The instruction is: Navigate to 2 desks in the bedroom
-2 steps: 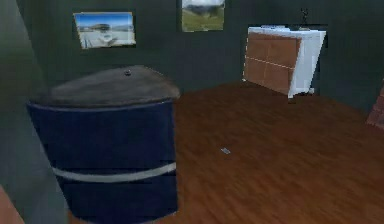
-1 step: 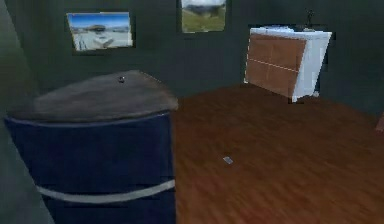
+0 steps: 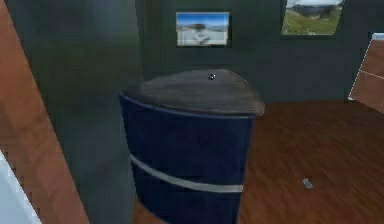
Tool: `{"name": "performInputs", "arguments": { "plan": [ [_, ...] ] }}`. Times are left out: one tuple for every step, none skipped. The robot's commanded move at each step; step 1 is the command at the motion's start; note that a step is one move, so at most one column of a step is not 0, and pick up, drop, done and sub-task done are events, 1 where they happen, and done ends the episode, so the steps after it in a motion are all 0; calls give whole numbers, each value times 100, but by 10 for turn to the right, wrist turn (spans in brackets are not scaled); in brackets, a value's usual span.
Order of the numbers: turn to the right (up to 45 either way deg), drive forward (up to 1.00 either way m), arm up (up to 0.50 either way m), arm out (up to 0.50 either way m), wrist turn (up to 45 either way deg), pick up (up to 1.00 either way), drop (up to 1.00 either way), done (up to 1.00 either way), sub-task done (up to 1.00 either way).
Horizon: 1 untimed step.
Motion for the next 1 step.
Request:
{"name": "performInputs", "arguments": {
  "plan": [
    [0,0,0,0,0,0,0,0,100]
  ]
}}
